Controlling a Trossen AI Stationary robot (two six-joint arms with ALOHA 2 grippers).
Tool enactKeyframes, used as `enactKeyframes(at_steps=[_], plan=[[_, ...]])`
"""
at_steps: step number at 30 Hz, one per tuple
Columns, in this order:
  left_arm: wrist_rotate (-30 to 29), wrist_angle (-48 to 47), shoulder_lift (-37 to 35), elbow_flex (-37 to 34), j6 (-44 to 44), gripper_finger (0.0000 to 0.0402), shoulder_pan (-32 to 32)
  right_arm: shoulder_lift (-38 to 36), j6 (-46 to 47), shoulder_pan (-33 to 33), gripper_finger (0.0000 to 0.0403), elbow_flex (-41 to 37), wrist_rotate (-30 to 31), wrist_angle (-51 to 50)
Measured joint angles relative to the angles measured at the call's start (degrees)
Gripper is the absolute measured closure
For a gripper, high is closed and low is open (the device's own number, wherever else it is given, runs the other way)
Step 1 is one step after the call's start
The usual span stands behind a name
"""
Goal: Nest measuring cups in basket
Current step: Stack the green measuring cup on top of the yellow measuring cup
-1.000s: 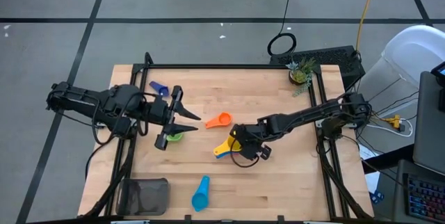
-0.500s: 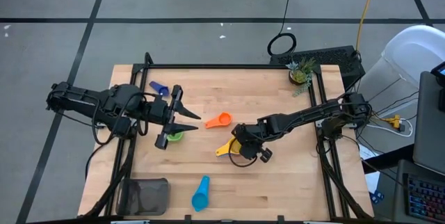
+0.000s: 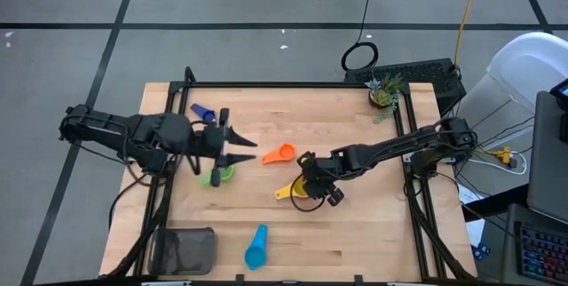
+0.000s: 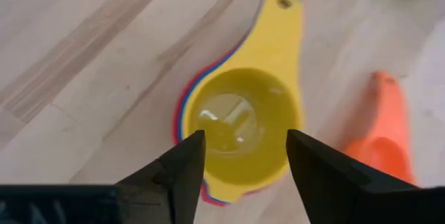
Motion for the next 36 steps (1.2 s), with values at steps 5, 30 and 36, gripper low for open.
enactKeyframes(at_steps=[5, 30, 36], plan=[[-4.5, -7.7, 0.7, 0.0, -6.3, 0.0268, -0.4, -4.3, 3.1, 0.0, 0.0207, 0.0, 3.6, 0.1], [-4.0, -51.7, 17.9, 0.0, -45.5, 0.0268, -0.1, -13.7, 36.4, -1.6, 0.0206, 0.0, 12.5, -23.7], [-0.4, -53.1, 22.5, 0.0, -52.2, 0.0268, -1.3, -13.7, 34.8, -2.3, 0.0206, 0.0, 12.5, -21.8]])
